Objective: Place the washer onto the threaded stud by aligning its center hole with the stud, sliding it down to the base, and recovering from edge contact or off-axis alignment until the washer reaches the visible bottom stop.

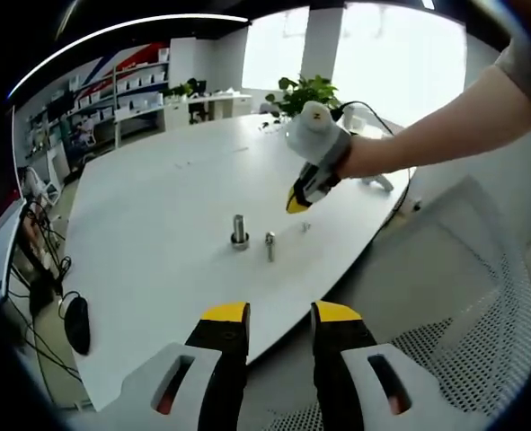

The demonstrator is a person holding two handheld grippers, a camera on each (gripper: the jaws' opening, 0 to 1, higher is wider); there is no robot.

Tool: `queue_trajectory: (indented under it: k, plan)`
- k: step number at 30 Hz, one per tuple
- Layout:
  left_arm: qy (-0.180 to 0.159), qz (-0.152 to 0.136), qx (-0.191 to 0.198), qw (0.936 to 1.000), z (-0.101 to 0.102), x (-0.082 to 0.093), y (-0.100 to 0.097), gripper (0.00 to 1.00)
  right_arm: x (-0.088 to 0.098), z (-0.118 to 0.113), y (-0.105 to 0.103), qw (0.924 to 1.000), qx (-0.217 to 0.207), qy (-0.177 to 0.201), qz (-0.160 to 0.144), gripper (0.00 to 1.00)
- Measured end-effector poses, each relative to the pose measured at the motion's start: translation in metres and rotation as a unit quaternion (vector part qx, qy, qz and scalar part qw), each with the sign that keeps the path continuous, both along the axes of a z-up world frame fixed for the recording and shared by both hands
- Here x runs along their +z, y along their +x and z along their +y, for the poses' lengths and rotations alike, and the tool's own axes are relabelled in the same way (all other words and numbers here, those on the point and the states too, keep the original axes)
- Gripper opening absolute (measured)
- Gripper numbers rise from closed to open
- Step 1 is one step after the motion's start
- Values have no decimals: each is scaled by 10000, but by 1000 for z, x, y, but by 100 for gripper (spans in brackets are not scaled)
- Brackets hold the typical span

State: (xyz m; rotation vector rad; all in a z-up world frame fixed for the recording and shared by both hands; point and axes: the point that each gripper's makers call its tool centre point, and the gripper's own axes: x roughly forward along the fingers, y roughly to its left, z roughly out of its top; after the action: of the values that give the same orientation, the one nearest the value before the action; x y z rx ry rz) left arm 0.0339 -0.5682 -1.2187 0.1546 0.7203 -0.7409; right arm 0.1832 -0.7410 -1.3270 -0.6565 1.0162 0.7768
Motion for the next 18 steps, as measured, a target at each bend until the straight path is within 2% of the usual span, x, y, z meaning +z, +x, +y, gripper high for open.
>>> queue_trajectory:
  k: [9, 13, 18]
  plan:
    - [29, 44, -10, 10000, 0, -2, -1, 25, -2, -7, 1, 10000, -83, 35, 21, 3]
    - [24, 38, -4, 10000, 0, -1, 0, 25, -2, -14, 4, 9996, -264, 96, 53, 4]
    - [15, 23, 2, 10000, 0, -1, 0, 25, -3, -6, 0, 9992, -331, 196, 97, 5]
